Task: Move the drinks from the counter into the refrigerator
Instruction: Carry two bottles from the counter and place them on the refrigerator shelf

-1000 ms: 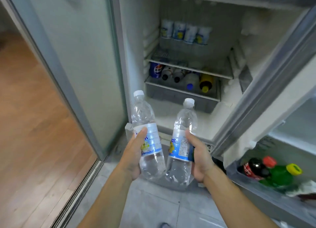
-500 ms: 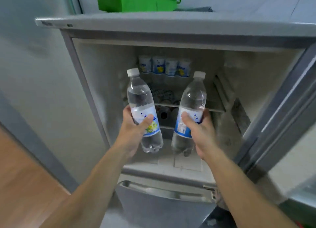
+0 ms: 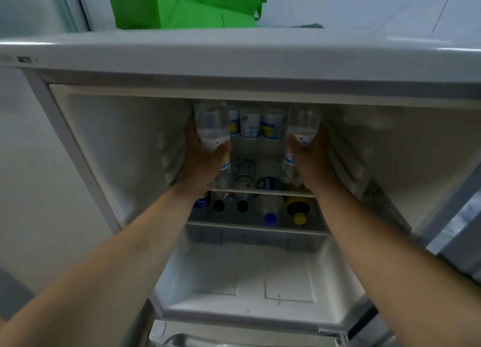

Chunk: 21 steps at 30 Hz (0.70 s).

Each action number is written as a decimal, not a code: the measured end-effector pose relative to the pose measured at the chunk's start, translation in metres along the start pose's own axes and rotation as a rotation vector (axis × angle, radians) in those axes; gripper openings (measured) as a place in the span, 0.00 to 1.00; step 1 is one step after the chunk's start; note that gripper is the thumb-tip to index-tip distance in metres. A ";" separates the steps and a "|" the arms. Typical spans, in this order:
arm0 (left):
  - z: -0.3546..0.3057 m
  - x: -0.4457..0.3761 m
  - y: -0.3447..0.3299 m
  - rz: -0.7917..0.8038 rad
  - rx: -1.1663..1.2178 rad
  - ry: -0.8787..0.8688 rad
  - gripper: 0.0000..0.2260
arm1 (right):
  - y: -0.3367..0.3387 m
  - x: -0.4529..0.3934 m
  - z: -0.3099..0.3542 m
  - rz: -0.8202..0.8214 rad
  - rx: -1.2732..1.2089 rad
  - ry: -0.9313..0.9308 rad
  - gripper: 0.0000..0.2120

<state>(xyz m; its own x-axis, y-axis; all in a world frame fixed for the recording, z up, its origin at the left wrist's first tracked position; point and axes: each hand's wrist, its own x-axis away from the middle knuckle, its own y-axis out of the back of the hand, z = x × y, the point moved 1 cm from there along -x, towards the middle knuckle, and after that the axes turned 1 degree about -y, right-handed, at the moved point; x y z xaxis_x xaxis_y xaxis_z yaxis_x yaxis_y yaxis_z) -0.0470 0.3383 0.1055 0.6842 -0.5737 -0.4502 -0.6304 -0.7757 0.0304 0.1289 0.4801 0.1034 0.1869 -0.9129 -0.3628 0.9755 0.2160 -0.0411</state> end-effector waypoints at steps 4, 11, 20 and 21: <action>0.024 -0.032 -0.002 -0.066 -0.006 0.004 0.33 | -0.010 -0.034 -0.015 -0.079 0.017 -0.046 0.34; 0.052 -0.050 -0.003 -0.088 -0.056 -0.052 0.35 | -0.021 -0.092 -0.041 -0.189 0.058 -0.108 0.40; 0.051 -0.033 0.011 0.026 -0.611 0.001 0.45 | -0.023 -0.103 -0.057 -0.192 0.202 -0.189 0.42; 0.051 -0.032 0.013 0.038 -0.675 0.016 0.45 | -0.021 -0.100 -0.061 -0.197 0.285 -0.219 0.41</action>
<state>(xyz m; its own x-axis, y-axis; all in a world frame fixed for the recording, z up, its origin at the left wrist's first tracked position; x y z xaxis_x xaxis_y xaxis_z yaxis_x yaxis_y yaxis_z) -0.0958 0.3606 0.0744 0.6748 -0.6036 -0.4246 -0.2902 -0.7460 0.5994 0.0828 0.5879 0.0839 -0.0167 -0.9861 -0.1653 0.9824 -0.0469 0.1805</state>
